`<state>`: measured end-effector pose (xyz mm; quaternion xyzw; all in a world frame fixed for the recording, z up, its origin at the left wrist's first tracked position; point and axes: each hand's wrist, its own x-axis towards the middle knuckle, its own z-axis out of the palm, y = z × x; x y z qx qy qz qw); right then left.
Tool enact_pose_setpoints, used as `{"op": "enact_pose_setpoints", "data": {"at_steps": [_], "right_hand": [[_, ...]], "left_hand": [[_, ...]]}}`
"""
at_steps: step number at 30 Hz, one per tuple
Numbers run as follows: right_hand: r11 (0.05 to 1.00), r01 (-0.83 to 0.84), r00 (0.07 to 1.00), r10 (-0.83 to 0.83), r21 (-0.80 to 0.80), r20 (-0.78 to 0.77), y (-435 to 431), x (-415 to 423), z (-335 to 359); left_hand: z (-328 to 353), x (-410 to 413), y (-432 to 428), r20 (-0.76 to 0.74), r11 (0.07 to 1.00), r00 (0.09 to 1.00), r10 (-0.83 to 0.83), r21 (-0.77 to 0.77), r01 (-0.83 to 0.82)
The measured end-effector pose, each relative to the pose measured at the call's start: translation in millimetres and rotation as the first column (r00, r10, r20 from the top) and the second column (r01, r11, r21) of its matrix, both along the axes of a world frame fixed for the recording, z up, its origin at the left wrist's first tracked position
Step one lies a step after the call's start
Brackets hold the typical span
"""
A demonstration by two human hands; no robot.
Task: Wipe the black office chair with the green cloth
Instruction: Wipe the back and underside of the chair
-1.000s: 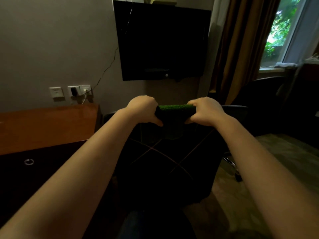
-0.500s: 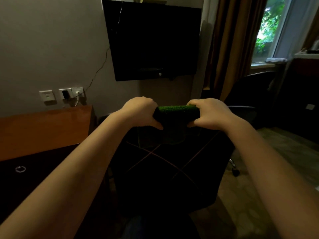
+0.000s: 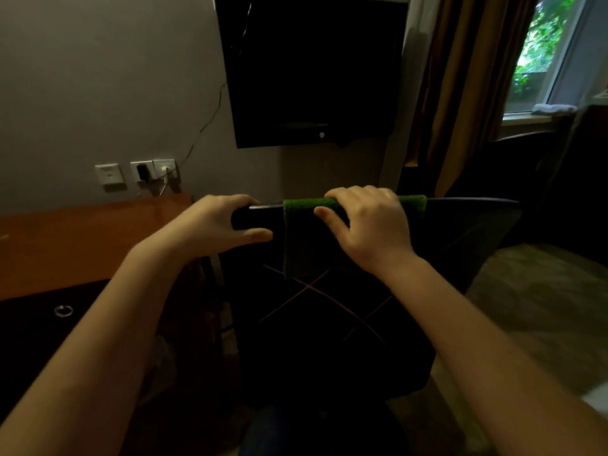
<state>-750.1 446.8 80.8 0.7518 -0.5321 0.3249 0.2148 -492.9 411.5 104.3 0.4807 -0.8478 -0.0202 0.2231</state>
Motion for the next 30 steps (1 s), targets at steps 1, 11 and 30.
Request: {"op": "enact_pose_setpoints", "data": {"at_steps": [1,11,30], "right_hand": [[0.998,0.04,0.999,-0.041,-0.042,-0.013,-2.7,6.6,-2.6],[0.954,0.103,0.994,-0.093,-0.282,0.051,-18.6,72.7,-9.0],[0.893,0.018,1.0,-0.011,-0.45,0.017,-26.9,-16.7,-14.8]], "left_hand": [[-6.7,1.4,-0.2,-0.013,0.998,1.0,0.023,-0.063,-0.024],[-30.5,-9.5,-9.0,-0.22,0.936,0.975,0.024,-0.338,-0.099],[-58.3,-35.5,-22.9,-0.439,0.629,0.89,0.125,-0.659,-0.413]]}}
